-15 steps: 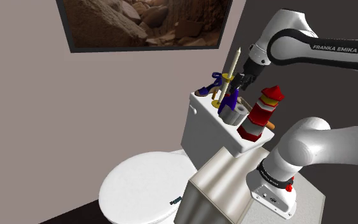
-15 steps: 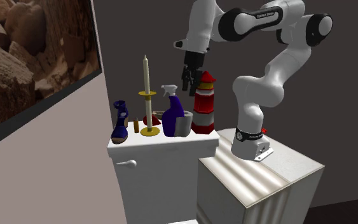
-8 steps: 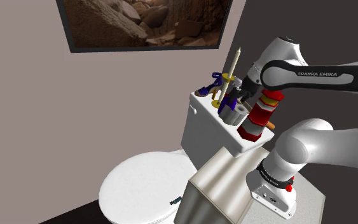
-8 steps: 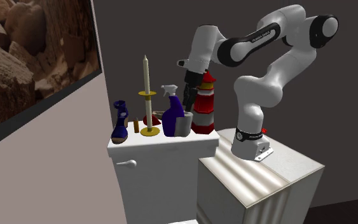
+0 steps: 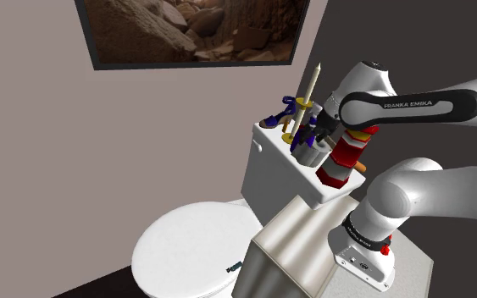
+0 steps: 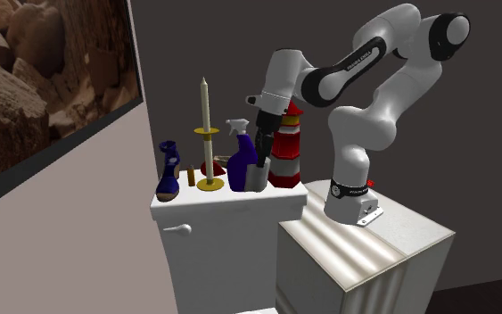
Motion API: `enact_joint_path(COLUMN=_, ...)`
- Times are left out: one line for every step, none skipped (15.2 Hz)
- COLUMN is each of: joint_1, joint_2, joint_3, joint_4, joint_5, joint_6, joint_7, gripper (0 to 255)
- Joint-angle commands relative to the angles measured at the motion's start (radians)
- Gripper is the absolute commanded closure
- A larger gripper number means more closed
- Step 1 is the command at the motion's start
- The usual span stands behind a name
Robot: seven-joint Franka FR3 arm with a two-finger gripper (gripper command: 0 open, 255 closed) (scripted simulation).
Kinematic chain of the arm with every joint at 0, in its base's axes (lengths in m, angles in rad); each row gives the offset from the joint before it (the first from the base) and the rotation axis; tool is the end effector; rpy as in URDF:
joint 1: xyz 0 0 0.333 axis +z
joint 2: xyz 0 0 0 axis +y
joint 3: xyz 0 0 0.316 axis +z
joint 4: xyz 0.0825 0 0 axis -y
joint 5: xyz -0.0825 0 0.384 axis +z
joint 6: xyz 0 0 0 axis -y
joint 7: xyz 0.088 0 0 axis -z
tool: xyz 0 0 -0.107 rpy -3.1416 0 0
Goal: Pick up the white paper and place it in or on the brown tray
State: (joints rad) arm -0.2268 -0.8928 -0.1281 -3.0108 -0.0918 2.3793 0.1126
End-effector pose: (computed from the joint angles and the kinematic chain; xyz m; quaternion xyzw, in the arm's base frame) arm 0.2740 -0.0933 0.3840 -0.9741 0.1847 -0.1301 0.0011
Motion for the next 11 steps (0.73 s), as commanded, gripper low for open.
enact_joint_path(joint_1=0.000, joint_2=0.002, joint_3=0.000, joint_4=-0.001, joint_5=0.000, joint_6=0.004, joint_7=0.000, gripper=0)
enact_joint_path(joint_1=0.000, joint_2=0.002, joint_3=0.000, joint_4=-0.001, joint_5=0.000, joint_6=0.004, joint_7=0.000, gripper=0)
enact_joint_path(joint_1=0.000, joint_2=0.002, joint_3=0.000, joint_4=-0.001, joint_5=0.000, joint_6=0.004, joint_7=0.000, gripper=0)
enact_joint_path(joint_1=0.000, joint_2=0.002, joint_3=0.000, joint_4=-0.001, joint_5=0.000, joint_6=0.004, joint_7=0.000, gripper=0)
enact_joint_path(joint_1=0.000, joint_2=0.002, joint_3=0.000, joint_4=-0.001, joint_5=0.000, joint_6=0.003, joint_7=0.000, gripper=0)
enact_joint_path(joint_1=0.000, joint_2=0.002, joint_3=0.000, joint_4=-0.001, joint_5=0.000, joint_6=0.003, joint_7=0.000, gripper=255)
enact_joint_path(joint_1=0.000, joint_2=0.002, joint_3=0.000, joint_4=-0.001, joint_5=0.000, joint_6=0.003, joint_7=0.000, gripper=255)
enact_joint_path(joint_1=0.000, joint_2=0.002, joint_3=0.000, joint_4=-0.002, joint_5=0.000, joint_6=0.005, joint_7=0.000, gripper=255)
enact_joint_path(joint_1=0.001, joint_2=0.006, joint_3=0.000, joint_4=0.001, joint_5=0.000, joint_6=0.006, joint_7=0.001, gripper=255)
enact_joint_path(joint_1=0.001, joint_2=0.003, joint_3=0.001, joint_4=0.001, joint_5=0.001, joint_6=0.002, joint_7=0.002, gripper=255)
enact_joint_path(joint_1=0.001, joint_2=0.004, joint_3=0.001, joint_4=0.000, joint_5=0.001, joint_6=0.005, joint_7=0.001, gripper=255)
